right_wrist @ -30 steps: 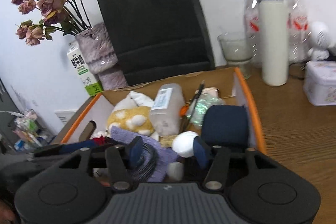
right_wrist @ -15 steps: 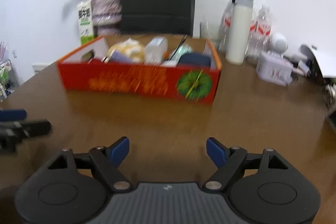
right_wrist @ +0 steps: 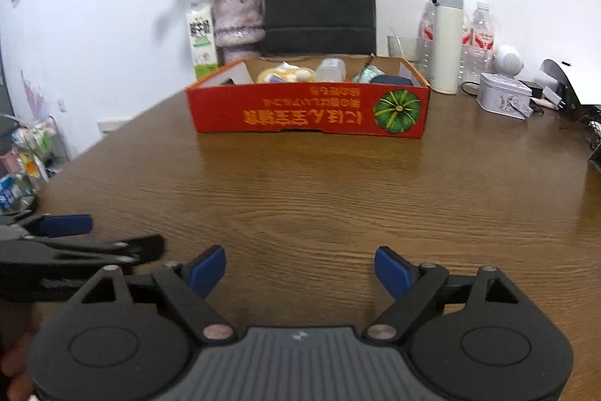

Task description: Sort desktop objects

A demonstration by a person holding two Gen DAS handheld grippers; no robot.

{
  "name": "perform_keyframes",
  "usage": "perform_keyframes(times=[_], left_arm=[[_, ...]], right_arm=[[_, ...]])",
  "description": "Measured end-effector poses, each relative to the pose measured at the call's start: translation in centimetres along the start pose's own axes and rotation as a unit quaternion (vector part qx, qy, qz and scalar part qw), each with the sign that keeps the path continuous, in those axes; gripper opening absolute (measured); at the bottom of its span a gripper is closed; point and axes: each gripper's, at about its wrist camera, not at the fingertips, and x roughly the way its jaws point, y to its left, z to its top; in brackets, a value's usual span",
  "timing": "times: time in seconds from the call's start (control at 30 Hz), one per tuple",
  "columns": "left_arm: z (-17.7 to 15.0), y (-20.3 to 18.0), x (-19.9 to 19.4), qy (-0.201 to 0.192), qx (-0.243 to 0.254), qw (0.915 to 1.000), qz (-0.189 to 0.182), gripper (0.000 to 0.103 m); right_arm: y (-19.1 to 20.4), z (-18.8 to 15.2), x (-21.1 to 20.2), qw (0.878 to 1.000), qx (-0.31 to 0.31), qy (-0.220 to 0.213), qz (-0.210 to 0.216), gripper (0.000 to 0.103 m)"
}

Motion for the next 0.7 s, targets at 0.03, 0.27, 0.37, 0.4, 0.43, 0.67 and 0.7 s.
perform_keyframes(times=[0.03, 0.27, 0.37, 0.4, 0.43, 0.67, 0.7], left_arm=[[0.0, -0.1, 0.1, 0.001, -0.002, 1.0000, 0.002, 0.102], [1.6, 0.2, 3.2, 0.018, 0.003, 0.9996, 0.020, 0.103], [2.4, 0.6, 4.5, 0.021, -0.007, 0.9994, 0.028, 0.103], [2.6, 0.6, 4.9, 0.025, -0.011, 0.9992, 0.029, 0.103], [2.8, 0.6, 5.4, 0.032, -0.014, 0.9991, 0.024, 0.103], [3.2, 0.6, 6.4, 0.033, -0.015, 0.9990, 0.024, 0.103], [3.2, 0.5, 6.4, 0.034, -0.014, 0.9990, 0.024, 0.103]], right_arm=[[0.1, 0.0, -0.1, 1.000, -0.002, -0.001, 0.000, 0.092], [-1.0, 0.7, 2.6, 0.998, 0.015, 0.020, -0.054, 0.094], [-1.1, 1.3, 4.3, 0.996, 0.008, 0.037, -0.080, 0.094], [-1.0, 1.6, 4.8, 0.996, 0.003, 0.038, -0.086, 0.094], [-1.0, 1.8, 5.3, 0.995, 0.002, 0.039, -0.090, 0.095], [-1.9, 2.7, 7.4, 0.994, 0.022, 0.033, -0.106, 0.103], [-2.1, 2.7, 7.6, 0.994, 0.029, 0.033, -0.101, 0.103]])
